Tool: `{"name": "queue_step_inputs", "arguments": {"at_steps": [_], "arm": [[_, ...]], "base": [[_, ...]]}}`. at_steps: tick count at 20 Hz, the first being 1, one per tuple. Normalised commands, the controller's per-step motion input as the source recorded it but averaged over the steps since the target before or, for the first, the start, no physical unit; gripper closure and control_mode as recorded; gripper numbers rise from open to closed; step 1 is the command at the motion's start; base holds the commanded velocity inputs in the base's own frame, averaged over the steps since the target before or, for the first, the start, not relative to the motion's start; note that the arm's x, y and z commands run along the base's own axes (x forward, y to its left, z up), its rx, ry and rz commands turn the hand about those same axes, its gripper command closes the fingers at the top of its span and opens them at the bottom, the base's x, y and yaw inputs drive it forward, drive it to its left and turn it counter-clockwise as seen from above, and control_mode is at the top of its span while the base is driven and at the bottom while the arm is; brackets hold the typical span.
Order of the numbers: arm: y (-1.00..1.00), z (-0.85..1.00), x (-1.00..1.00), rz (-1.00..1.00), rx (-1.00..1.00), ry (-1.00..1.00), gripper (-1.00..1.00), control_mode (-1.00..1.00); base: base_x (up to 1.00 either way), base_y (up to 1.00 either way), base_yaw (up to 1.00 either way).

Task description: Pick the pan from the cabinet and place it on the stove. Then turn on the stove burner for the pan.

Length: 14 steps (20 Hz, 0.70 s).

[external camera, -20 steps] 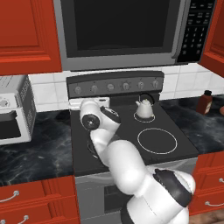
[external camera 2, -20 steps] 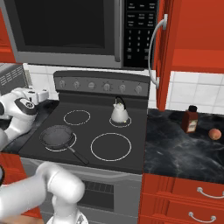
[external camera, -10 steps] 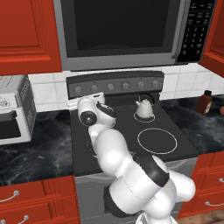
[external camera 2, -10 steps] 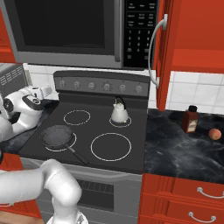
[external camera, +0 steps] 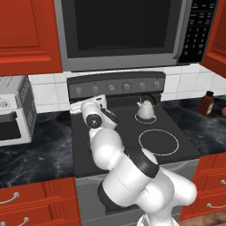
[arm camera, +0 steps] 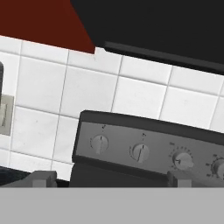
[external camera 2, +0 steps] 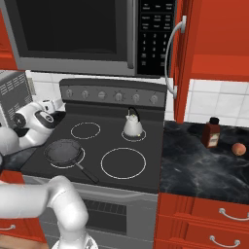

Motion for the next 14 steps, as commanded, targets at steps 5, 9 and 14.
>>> {"name": "queue_step_inputs", "arguments": {"at_steps": [5,9,14], "arm": [[0.0,-0.03,0.08,0.0,0.0,0.04,-1.0,-1.0],[0.03,0.0,0.13,0.0,0.0,0.06,-1.0,-1.0],[0.04,0.0,0.12,0.0,0.0,0.04,-1.0,-1.0]], "base": [[0.0,0.0,0.0],[0.0,0.0,0.0],[0.0,0.0,0.0]]}}
